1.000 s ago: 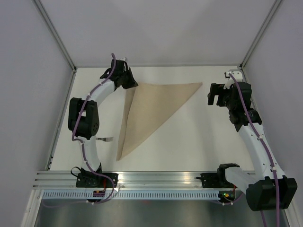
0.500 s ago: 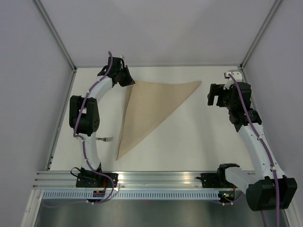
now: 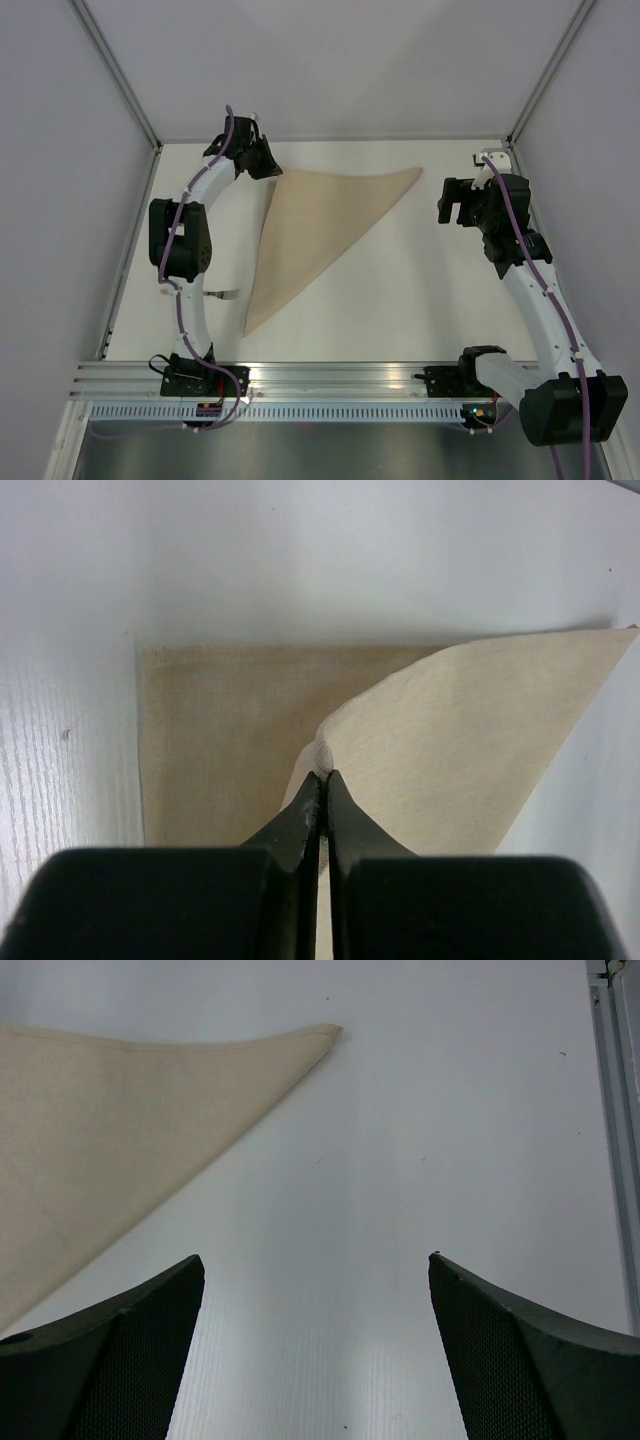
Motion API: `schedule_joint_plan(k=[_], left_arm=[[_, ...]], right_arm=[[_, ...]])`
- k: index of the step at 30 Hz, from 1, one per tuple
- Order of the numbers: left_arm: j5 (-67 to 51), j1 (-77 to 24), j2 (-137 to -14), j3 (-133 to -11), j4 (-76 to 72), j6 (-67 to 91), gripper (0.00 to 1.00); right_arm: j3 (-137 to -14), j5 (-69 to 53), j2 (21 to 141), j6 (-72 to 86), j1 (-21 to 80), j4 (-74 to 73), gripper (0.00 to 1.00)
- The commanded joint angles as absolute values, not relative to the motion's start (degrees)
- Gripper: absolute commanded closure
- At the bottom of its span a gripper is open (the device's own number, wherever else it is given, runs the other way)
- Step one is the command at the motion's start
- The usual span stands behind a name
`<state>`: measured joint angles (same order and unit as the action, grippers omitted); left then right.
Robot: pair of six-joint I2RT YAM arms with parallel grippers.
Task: Fold the napkin, place the utensils inside, and roll it up
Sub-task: Fold the napkin, then grab a utensil with the left arm
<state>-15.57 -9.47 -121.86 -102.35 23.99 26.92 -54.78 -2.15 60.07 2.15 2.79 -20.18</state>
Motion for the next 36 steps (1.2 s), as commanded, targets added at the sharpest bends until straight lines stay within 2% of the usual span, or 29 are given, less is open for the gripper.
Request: schedule_joint_plan(k=[1, 12, 14, 15, 16, 18, 22, 23, 25, 30, 34, 36], left_arm=[[-17.05, -8.79, -123.40, -105.64, 24.79, 25.14, 0.98], [-16.52, -8.35, -125.94, -106.96, 24.87, 24.79, 0.98], [-16.17, -8.17, -126.65, -107.22, 24.87, 24.70, 0.92], [-15.91, -8.17, -126.82, -107.23, 24.87, 24.61, 0.89], [-15.65, -7.91, -127.26, -107.23, 24.96, 24.61, 0.77], [-14.68, -7.82, -127.27, -107.23, 24.61, 24.09, 0.60], [-8.11, -7.30, -124.37, -104.87, 23.21, 23.38, 0.31], [-6.87, -7.29, -121.84, -103.81, 22.86, 23.47, 0.28], [-2.58, -7.21, -118.76, -98.91, 21.63, 25.57, 0.25], [8.95, -7.12, -103.04, -83.79, 21.09, 35.56, 0.24], [21.67, -7.12, -90.02, -65.80, 24.43, 46.47, 0.27], [24.60, -7.03, -85.01, -61.19, 28.03, 52.61, 0.27]], right_arm=[[-54.93, -2.20, 60.38, 2.46, 2.72, -20.21, 0.02], [-54.84, -2.37, 60.73, 2.29, 2.72, -20.30, 0.02], [-54.84, -2.37, 60.65, 2.29, 2.72, -20.30, 0.02], [-54.84, -2.37, 60.73, 2.29, 2.64, -20.30, 0.02], [-54.84, -2.37, 60.73, 2.29, 2.64, -20.30, 0.02], [-54.76, -2.46, 60.73, 2.29, 2.72, -20.30, 0.02], [-54.67, -3.60, 60.73, 2.37, 2.72, -20.57, 0.02], [-54.67, -3.95, 60.82, 2.46, 2.72, -20.74, 0.02], [-54.93, -5.18, 61.08, 2.64, 2.72, -21.00, 0.02], [-55.11, -8.52, 61.52, 3.42, 3.43, -21.80, 0.02], [-54.93, -10.72, 61.44, 3.87, 4.22, -21.97, 0.02], [-54.76, -11.69, 61.35, 4.13, 4.66, -22.15, 0.02]])
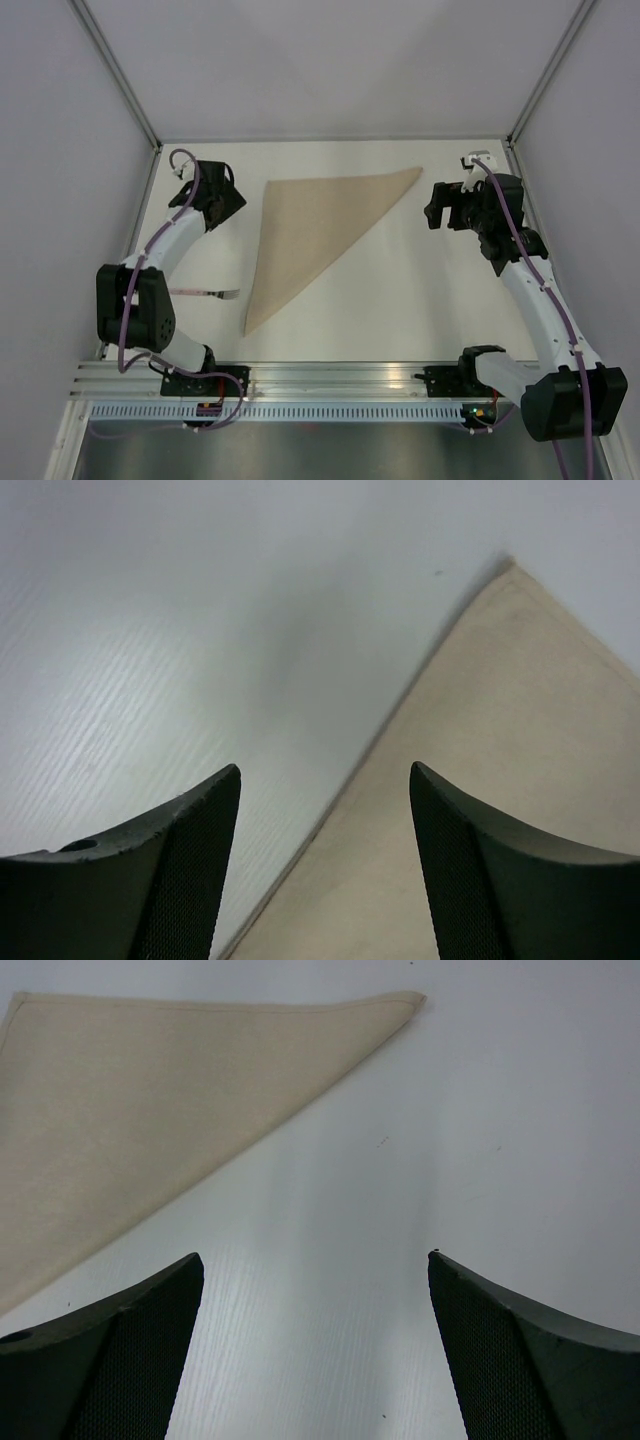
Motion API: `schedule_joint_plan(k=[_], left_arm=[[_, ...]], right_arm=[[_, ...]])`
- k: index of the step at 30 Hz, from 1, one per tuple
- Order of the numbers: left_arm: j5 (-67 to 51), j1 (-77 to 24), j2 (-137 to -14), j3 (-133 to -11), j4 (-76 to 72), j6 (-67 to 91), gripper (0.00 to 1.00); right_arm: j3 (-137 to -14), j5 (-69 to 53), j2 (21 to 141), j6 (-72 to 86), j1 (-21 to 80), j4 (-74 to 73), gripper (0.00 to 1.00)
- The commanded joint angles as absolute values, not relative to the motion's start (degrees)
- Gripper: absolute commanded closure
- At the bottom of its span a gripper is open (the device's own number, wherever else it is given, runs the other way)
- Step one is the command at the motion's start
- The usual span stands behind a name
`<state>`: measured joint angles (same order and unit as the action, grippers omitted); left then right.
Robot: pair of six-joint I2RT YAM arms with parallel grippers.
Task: Fold the napkin, place the utensils inside, and roll it up
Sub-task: Grab a utensil with the left arm
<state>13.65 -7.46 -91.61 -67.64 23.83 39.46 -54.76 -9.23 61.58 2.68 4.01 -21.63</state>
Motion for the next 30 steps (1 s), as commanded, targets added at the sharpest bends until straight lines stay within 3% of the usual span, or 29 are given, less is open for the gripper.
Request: schedule_joint_plan(k=[1, 11, 20, 30], left_arm=[[26.44, -6.77, -80.99, -57.34, 28.99, 54.30, 0.27], [30.50, -6.06, -68.21, -44.83, 44.47, 75.40, 0.34], [30.50, -5.98, -71.89, -42.81, 51.50, 86.47, 0.37], [31.02, -5.36, -75.23, -40.43, 50.45, 87.98, 0.36]], right_arm=[[-54.58, -11.95, 61.26, 4.22, 4.75, -22.24, 0.02], [-54.67, -14.06, 59.94, 4.39, 5.19, -23.03, 0.02], [-54.23, -15.20, 59.76, 4.31, 5.36, -23.38, 0.02], [-53.97, -15.12, 60.03, 4.31, 5.54, -23.29, 0.02]])
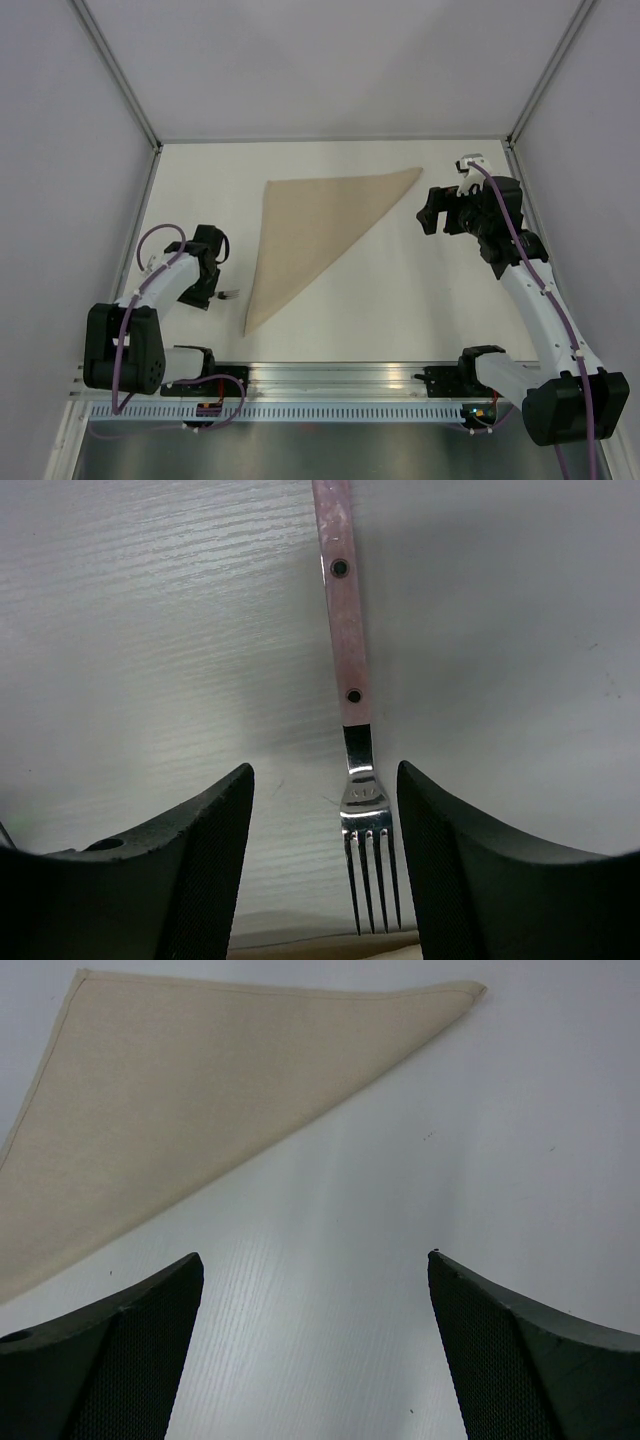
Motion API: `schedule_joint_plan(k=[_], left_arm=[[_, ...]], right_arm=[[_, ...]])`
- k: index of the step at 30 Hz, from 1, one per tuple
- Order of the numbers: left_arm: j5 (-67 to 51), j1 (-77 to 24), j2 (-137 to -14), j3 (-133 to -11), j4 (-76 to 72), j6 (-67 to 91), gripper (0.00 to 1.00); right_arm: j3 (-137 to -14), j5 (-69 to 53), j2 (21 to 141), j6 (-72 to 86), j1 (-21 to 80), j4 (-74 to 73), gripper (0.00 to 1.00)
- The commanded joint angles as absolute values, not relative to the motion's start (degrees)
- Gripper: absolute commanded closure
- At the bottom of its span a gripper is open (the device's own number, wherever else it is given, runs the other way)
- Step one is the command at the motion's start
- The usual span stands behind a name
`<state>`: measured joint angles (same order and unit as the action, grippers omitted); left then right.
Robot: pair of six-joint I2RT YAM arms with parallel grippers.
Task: Fold the napkin, place the utensils inside, and roll it up
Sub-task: Grab a utensil with the left arm
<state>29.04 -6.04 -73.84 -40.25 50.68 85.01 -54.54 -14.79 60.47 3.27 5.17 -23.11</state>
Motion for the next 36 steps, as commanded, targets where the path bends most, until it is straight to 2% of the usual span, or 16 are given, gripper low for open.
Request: schedule_joint_plan(k=[1, 7, 16, 22, 27, 31, 36], left_arm=[[31.11, -5.19, -76.28, -40.52, 50.28, 87.72, 0.36], [30.15, -3.61, -79.97, -40.52, 47.11, 85.25, 0.38], [28.13, -2.99, -84.64, -40.78, 42.55, 81.75, 0.59], [28.21, -0.18, -84.64, -45.07, 40.26, 72.28, 0.98], [29.62, 2.20, -83.41, -51.58, 39.73, 60.66, 0.98], [27.08, 2.11, -83.06, -58.87, 36.92, 44.44, 0.98], [10.22, 0.62, -83.49, -68.19, 27.88, 21.42, 0.98]], right_arm=[[-53.96, -15.12, 60.12, 4.31, 5.62, -23.20, 0.02], [-53.88, -14.94, 60.73, 4.04, 5.54, -23.12, 0.02], [-53.53, -14.68, 61.35, 3.96, 5.62, -23.12, 0.02], [-53.44, -14.41, 61.52, 3.96, 5.62, -22.94, 0.02], [-53.52, -14.41, 61.87, 3.96, 5.54, -22.94, 0.02], [-53.53, -14.33, 61.96, 3.87, 5.54, -22.94, 0.02], [-53.70, -13.28, 62.05, 3.69, 5.63, -22.76, 0.02]])
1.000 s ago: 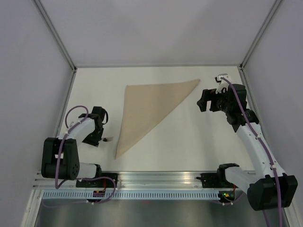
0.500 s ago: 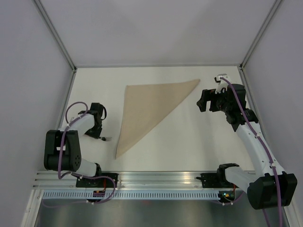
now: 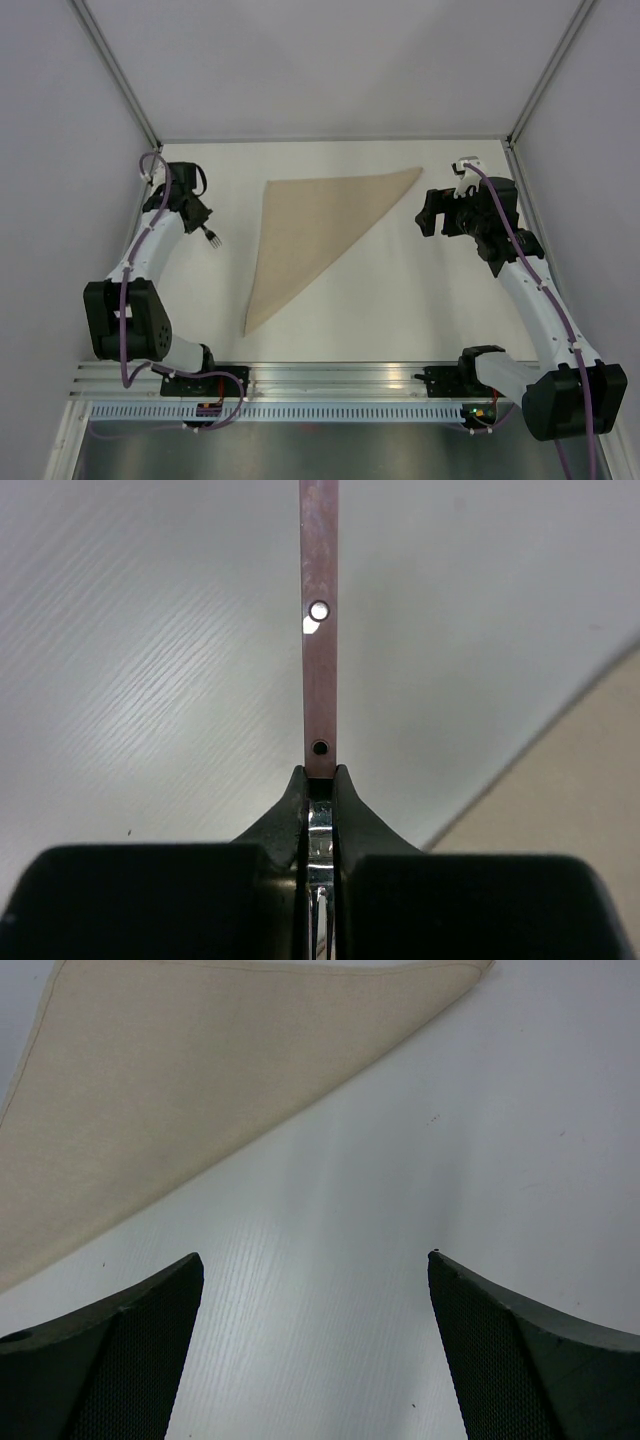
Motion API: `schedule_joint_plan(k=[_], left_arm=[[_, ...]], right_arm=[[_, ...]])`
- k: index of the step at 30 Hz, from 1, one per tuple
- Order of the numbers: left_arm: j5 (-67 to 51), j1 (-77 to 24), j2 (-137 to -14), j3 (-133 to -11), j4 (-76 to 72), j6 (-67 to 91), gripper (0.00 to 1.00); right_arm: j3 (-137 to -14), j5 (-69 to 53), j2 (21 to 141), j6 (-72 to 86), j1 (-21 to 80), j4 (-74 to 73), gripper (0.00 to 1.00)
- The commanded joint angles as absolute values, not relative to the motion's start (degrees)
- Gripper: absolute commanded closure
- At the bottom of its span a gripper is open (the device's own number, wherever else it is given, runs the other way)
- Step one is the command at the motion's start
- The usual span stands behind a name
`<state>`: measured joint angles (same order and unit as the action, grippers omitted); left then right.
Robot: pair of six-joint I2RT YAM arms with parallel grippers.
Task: Fold the napkin, place the utensils inside, and roll it up
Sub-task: Grab a utensil with the left arm, then place the utensil onto the napkin
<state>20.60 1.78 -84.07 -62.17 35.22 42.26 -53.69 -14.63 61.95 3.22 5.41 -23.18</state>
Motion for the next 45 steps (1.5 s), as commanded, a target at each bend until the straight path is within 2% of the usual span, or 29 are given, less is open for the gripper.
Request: schedule_joint_plan(k=[1, 7, 14, 26, 34, 45], left_arm=[[7.76, -1.82, -84.19, -69.86, 27.69, 18.57, 0.98], [-2.54, -19.74, -93.41, -83.20, 30.04, 0.20, 0.98], [-15.44, -30.57, -106.95, -89.38, 34.98, -11.86, 0.98], [-18.02, -34.98, -116.36, -90.70, 30.23, -9.76, 0.98], [-13.55, -36.21, -118.83, -90.79, 28.39, -3.96, 0.98], [-13.10, -36.56, -120.06, -90.35, 27.25, -1.41, 0.98]], right_arm=[[-53.79, -13.01, 62.05, 3.60, 5.54, -22.76, 0.02], [-53.79, -10.12, 61.87, 2.81, 5.62, -21.97, 0.02], [-53.79, -8.26, 62.58, 2.20, 5.54, -21.18, 0.02], [-53.61, -8.17, 63.37, 1.93, 5.54, -21.09, 0.02], [-53.70, -8.17, 63.90, 1.93, 5.63, -21.09, 0.02], [-53.61, -8.09, 64.16, 1.93, 5.71, -21.09, 0.02]])
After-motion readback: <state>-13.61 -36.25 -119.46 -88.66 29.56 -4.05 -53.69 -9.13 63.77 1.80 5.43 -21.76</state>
